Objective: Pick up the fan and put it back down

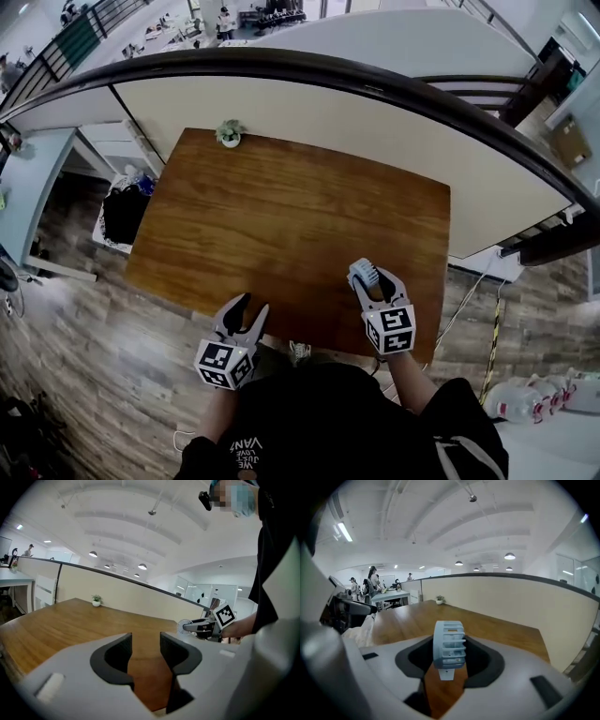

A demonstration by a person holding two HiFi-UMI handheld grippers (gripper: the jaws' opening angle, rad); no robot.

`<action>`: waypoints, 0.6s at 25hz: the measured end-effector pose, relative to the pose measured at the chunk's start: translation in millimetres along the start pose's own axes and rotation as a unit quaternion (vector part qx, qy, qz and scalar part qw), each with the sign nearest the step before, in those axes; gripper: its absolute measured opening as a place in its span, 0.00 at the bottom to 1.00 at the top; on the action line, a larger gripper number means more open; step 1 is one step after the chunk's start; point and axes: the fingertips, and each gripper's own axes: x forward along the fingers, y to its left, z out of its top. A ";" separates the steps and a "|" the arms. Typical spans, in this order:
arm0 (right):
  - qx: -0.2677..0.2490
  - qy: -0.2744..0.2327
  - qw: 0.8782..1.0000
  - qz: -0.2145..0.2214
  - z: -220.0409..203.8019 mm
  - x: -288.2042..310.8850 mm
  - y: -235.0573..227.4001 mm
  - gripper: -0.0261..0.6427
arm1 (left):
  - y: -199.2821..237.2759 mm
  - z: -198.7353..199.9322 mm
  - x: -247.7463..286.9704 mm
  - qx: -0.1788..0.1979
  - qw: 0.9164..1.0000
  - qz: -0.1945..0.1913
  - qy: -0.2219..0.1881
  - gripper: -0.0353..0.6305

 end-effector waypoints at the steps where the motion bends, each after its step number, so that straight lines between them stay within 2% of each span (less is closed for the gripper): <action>1: -0.006 -0.003 1.000 0.008 6.8 7.8 2.3 0.31 | 2.1 1.3 0.4 -0.001 1.000 0.003 -0.001 0.31; 7: -0.027 -0.020 0.999 0.038 46.7 56.0 21.9 0.31 | 35.6 10.4 -0.8 -0.004 1.000 0.018 -0.005 0.31; 15: -0.037 -0.031 0.998 0.033 97.6 114.6 31.2 0.31 | 88.2 32.3 16.8 0.001 1.000 -0.004 0.007 0.31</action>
